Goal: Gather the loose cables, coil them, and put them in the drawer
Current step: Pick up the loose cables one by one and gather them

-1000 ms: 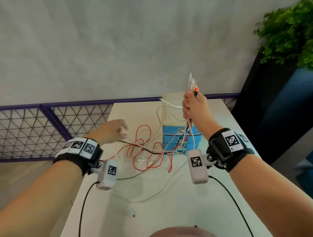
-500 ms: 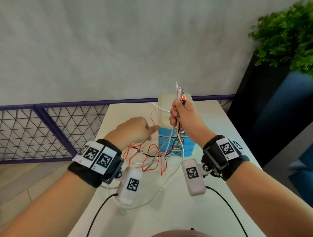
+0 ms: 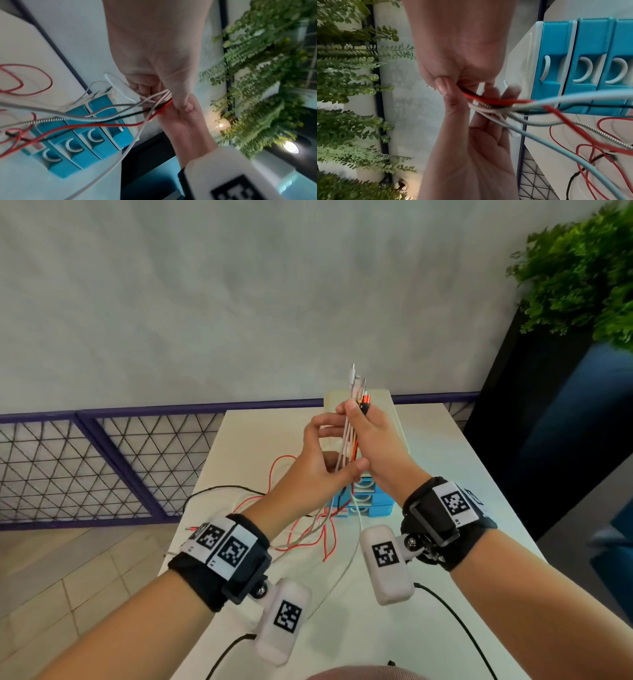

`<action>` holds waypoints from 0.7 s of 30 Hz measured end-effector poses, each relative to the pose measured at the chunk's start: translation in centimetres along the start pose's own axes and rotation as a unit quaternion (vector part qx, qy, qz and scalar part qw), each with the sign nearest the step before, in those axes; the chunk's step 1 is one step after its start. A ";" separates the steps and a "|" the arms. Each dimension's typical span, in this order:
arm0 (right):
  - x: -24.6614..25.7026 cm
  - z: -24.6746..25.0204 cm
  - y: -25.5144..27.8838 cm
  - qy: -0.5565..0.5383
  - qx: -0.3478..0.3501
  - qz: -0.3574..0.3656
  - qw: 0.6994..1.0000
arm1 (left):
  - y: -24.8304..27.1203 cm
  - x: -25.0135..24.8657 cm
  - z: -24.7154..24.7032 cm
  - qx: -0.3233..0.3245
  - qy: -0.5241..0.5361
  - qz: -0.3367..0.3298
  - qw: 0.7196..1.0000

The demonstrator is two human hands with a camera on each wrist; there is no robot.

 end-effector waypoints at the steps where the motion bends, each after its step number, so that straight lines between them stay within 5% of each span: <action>1: -0.2 0.0 0.0 0.018 0.007 0.006 1.000 | -0.1 0.1 -0.2 0.009 0.001 0.012 1.000; 6: -0.6 0.3 -0.1 0.077 0.011 0.013 0.997 | -0.1 0.0 -0.8 0.026 -0.061 0.015 0.998; 11: -0.4 -0.5 0.4 0.031 0.051 0.011 0.998 | 0.0 0.1 -1.5 0.087 0.021 0.026 0.996; 16: 0.9 0.8 -0.9 -0.150 -0.064 0.016 0.986 | 1.4 3.6 -1.7 0.125 -0.136 0.015 0.983; 21: 0.0 0.9 -0.4 -0.054 -0.060 -0.014 0.997 | 1.5 6.4 -1.1 0.162 -0.212 0.023 0.963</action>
Point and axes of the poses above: each hand's wrist, its own y-axis away from the middle knuckle, its own z-axis out of the back of the hand, x = y × z, the point moved 6 cm from there along -y, towards the middle knuckle, and after that the axes turned 5 degrees about z, right-handed, at the moved point
